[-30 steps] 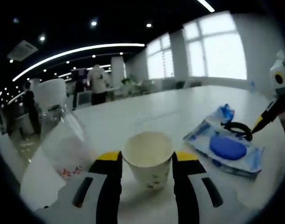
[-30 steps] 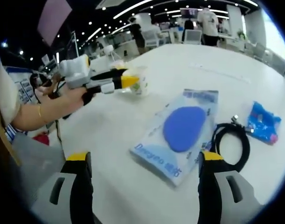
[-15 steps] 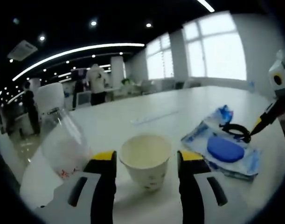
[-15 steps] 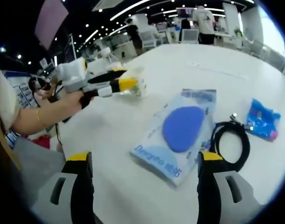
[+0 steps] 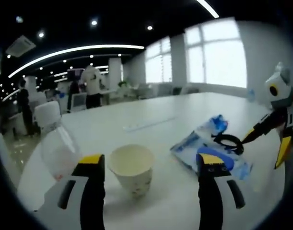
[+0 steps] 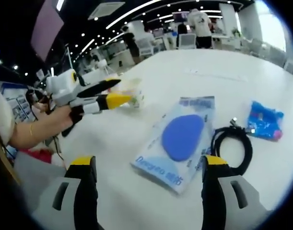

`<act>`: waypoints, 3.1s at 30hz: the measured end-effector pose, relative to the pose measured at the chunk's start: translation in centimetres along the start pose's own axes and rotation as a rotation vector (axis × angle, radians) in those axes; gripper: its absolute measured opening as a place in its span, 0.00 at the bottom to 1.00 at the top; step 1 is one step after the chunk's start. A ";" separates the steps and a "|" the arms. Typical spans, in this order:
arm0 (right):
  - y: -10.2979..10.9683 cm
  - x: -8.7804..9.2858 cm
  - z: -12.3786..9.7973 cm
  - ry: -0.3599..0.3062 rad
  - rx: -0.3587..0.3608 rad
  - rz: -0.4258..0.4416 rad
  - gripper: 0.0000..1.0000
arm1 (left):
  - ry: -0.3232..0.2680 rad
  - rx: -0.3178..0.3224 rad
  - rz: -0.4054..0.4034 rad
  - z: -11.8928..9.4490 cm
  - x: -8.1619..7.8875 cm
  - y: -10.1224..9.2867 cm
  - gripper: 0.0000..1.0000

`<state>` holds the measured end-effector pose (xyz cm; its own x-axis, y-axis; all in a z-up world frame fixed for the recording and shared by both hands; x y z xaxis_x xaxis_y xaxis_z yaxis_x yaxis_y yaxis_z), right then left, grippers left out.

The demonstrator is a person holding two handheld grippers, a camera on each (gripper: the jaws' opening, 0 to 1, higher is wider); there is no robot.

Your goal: Arrange the tabletop items into an orderly group along one side of the table until the central work area is clear of visible clutter.

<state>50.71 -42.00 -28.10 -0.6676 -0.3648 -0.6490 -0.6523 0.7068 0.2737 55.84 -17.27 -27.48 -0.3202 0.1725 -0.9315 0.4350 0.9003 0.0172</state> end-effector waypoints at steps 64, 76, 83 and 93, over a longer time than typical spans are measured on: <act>-3.9 2.9 2.9 0.016 0.257 0.277 0.37 | 0.099 0.118 0.088 -8.9 -1.9 -3.4 0.97; -4.7 3.0 2.8 0.031 0.262 0.398 0.10 | 0.111 0.087 0.088 -9.5 -1.5 -3.4 0.95; -4.5 2.9 2.5 0.008 0.215 0.437 0.02 | 0.104 0.082 0.091 -9.8 -1.6 -3.6 0.94; -4.1 1.9 1.4 -0.044 0.163 0.454 0.01 | 0.086 0.072 0.094 -10.5 -2.1 -3.6 0.93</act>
<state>52.62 -44.78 -31.43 -0.8537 0.0262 -0.5200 -0.2314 0.8756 0.4240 46.16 -16.66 -21.81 -0.3444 0.2910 -0.8926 0.5246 0.8481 0.0741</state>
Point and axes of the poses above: the point that each gripper's makers call its tool centre point, and the gripper's own axes: z roughly forward along the fingers, y roughly to its left, x roughly out of its underside, the point moved 9 cm from there along -z, roughly backward along the fingers, and after that the axes turned 7 degrees about y, right-handed, at the moved point
